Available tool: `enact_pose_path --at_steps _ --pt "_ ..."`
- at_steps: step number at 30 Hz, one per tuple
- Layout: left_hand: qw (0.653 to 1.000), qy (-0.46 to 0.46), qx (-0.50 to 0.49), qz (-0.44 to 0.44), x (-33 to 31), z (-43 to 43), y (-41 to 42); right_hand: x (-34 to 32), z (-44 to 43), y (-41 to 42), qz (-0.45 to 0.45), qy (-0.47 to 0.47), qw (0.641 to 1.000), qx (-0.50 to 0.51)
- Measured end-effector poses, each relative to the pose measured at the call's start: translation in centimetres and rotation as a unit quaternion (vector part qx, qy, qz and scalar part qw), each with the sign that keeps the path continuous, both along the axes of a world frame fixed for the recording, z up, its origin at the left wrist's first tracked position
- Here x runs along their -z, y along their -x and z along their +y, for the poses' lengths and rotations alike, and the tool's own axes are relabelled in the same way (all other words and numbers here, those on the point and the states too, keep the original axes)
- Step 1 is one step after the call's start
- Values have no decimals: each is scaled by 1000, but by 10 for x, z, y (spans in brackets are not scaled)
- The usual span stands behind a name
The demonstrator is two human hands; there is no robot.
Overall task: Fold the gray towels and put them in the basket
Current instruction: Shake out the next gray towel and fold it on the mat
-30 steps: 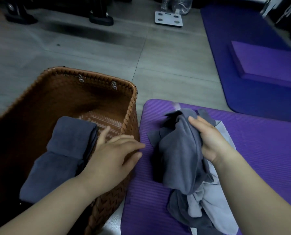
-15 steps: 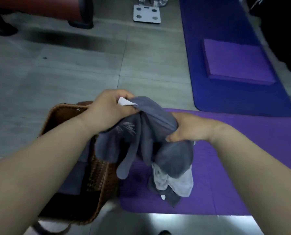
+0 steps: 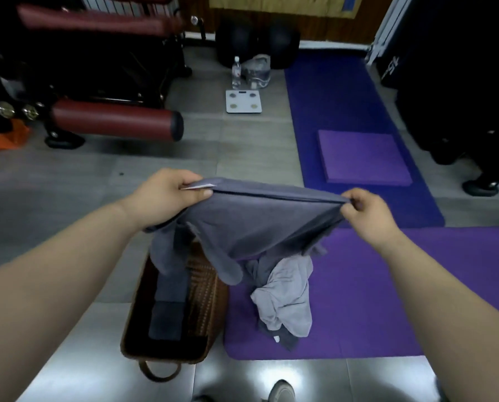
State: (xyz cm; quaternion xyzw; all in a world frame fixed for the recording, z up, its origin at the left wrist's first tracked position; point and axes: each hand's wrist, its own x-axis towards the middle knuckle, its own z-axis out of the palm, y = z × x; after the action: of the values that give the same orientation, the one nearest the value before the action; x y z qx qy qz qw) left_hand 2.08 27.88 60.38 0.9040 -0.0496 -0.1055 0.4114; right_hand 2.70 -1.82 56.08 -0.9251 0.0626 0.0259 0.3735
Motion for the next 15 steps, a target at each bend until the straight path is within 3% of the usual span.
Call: enact_pose_path --at_steps 3,7,12,15 --pt "998 -26 -17 -46 -24 7 -1 -47 2 0 -53 -74 996 16" --pt "999 -7 -16 -33 -37 -9 0 -89 6 8 -48 -153 987 -10" --pt "991 70 108 -28 -52 -97 14 -117 19 19 37 -119 980 -152" --pt "988 102 105 -43 -51 -150 13 -123 1 18 40 -113 976 -184"
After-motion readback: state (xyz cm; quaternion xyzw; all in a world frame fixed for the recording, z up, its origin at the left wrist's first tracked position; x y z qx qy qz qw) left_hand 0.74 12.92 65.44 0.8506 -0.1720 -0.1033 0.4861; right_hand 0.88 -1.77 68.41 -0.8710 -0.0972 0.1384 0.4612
